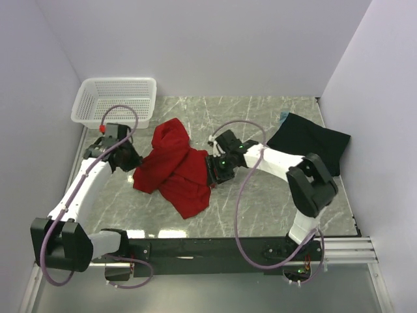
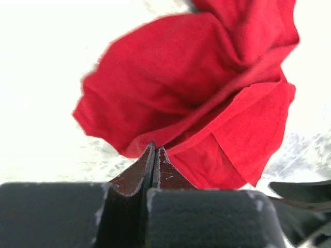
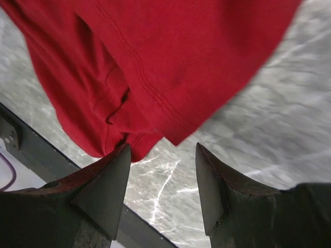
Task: Fold and stack the t-shirts
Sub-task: Flatten the tshirt out
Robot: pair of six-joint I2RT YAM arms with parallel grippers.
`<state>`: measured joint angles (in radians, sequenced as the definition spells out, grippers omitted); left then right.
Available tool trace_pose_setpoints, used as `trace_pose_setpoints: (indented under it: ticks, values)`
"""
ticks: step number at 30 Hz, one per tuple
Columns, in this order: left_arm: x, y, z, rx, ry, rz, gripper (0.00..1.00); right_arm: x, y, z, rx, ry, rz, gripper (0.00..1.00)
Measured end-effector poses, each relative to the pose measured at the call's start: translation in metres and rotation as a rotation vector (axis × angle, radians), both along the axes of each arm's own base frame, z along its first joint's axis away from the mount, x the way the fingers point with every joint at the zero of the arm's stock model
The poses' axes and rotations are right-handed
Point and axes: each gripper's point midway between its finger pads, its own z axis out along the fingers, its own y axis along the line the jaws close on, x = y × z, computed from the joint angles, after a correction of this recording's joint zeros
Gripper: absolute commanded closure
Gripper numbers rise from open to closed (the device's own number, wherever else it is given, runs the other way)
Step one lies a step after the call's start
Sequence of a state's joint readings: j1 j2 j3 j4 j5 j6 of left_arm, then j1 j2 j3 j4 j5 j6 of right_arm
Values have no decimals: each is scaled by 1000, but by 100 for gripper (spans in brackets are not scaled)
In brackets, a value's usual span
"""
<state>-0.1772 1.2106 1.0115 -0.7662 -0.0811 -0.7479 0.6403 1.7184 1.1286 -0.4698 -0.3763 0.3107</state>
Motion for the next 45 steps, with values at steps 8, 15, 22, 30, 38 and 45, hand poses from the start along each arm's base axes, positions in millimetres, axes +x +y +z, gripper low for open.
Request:
trace_pose_setpoints:
  ticks: [8, 15, 22, 30, 38, 45]
  values:
    - [0, 27, -6, -84, -8, 38, 99, -9, 6, -36, -108, 135, 40, 43]
    - [3, 37, -1, -128, -27, 54, 99, -6, 9, -36, -96, 137, 55, 94]
    - [20, 45, 30, -173, -104, 65, 100, 28, 1, -21, -39, 114, -23, 100]
    - [51, 79, 132, -225, -378, 187, 100, 136, -99, 127, 70, -223, -398, 100]
    - [9, 104, 223, -207, -654, 345, 100, 141, -126, 308, 206, -660, -481, 100]
    - [-16, 108, 215, -161, -614, 402, 100, 209, -145, 307, 140, -639, -567, 100]
